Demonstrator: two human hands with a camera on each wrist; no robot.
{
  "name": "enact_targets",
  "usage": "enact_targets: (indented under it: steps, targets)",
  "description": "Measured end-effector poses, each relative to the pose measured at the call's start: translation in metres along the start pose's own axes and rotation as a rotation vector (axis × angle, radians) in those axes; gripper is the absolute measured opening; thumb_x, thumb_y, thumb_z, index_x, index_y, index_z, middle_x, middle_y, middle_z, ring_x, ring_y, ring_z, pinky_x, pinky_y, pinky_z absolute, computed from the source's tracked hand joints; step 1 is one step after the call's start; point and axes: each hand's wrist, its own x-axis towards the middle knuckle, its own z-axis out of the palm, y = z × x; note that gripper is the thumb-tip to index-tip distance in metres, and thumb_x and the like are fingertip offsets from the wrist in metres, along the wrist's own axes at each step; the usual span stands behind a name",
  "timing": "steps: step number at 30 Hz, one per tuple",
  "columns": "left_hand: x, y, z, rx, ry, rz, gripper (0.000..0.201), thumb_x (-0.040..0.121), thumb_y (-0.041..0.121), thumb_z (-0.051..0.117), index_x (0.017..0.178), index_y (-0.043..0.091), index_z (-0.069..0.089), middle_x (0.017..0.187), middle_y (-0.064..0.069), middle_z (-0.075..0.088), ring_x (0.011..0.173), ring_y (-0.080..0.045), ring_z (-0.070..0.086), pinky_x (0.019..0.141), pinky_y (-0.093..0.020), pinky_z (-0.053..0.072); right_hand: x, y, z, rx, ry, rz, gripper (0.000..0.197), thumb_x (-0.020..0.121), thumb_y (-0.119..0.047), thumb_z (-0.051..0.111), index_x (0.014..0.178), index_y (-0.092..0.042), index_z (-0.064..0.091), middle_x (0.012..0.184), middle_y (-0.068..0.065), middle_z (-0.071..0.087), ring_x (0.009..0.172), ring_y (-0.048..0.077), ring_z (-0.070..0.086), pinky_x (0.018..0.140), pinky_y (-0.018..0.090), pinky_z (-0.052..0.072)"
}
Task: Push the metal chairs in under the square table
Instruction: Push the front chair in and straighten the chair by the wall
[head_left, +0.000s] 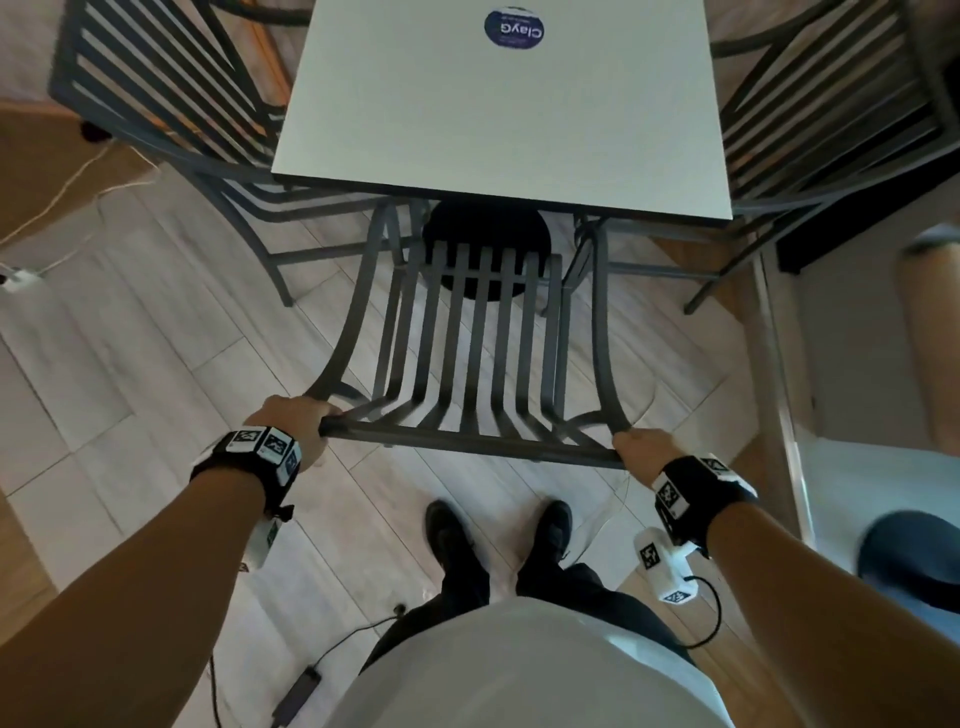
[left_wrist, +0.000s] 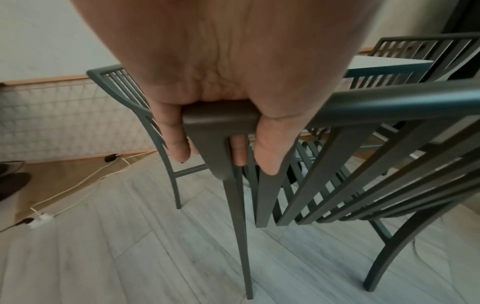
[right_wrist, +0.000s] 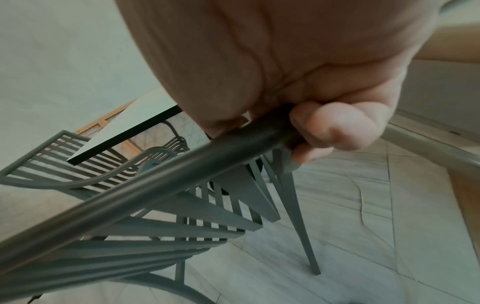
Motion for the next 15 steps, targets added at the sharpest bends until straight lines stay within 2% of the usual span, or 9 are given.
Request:
enact_targets:
  steps: [5, 9, 12, 15]
  targets:
    - [-0.005, 0.003, 0.002, 0.014, 0.026, -0.009, 0.041, 0.094, 0.027, 0.053, 0.127, 0.051, 0.059, 0.107, -0.006, 0.065, 0.084, -0.025, 0.062, 0.080, -0.040, 0.061, -0.001, -0.002, 0.000, -0.110, 0.001, 0.016, 0.027, 0.103, -0.019, 0.042, 0.125, -0.008, 0.053, 0.122, 0.012, 0.061, 0.112, 0.030, 0.061, 0.091, 0.035, 0.047]
    - [-0.013, 0.016, 0.006, 0.063, 0.020, 0.046, 0.042, 0.099, 0.026, 0.051, 0.137, 0.042, 0.055, 0.117, -0.007, 0.067, 0.095, -0.026, 0.058, 0.090, -0.040, 0.057, -0.001, 0.010, -0.009, -0.179, -0.030, 0.049, 0.027, 0.102, -0.018, 0.045, 0.126, -0.010, 0.055, 0.122, 0.007, 0.065, 0.112, 0.026, 0.064, 0.090, 0.033, 0.050]
    - [-0.017, 0.027, 0.008, 0.107, 0.016, 0.079, 0.044, 0.100, 0.026, 0.050, 0.142, 0.039, 0.051, 0.129, -0.007, 0.064, 0.114, -0.031, 0.059, 0.097, -0.040, 0.053, -0.002, 0.022, -0.019, -0.174, -0.059, 0.064, 0.026, 0.102, -0.019, 0.045, 0.125, -0.010, 0.056, 0.112, 0.003, 0.064, 0.110, 0.024, 0.064, 0.086, 0.030, 0.049]
    - [-0.014, 0.028, 0.010, 0.112, -0.027, 0.089, 0.049, 0.099, 0.025, 0.050, 0.145, 0.042, 0.046, 0.135, -0.004, 0.062, 0.121, -0.029, 0.055, 0.098, -0.041, 0.051, -0.004, 0.027, -0.021, -0.174, -0.058, 0.053, 0.025, 0.102, -0.018, 0.045, 0.123, -0.011, 0.057, 0.104, 0.002, 0.061, 0.107, 0.024, 0.065, 0.086, 0.031, 0.050]
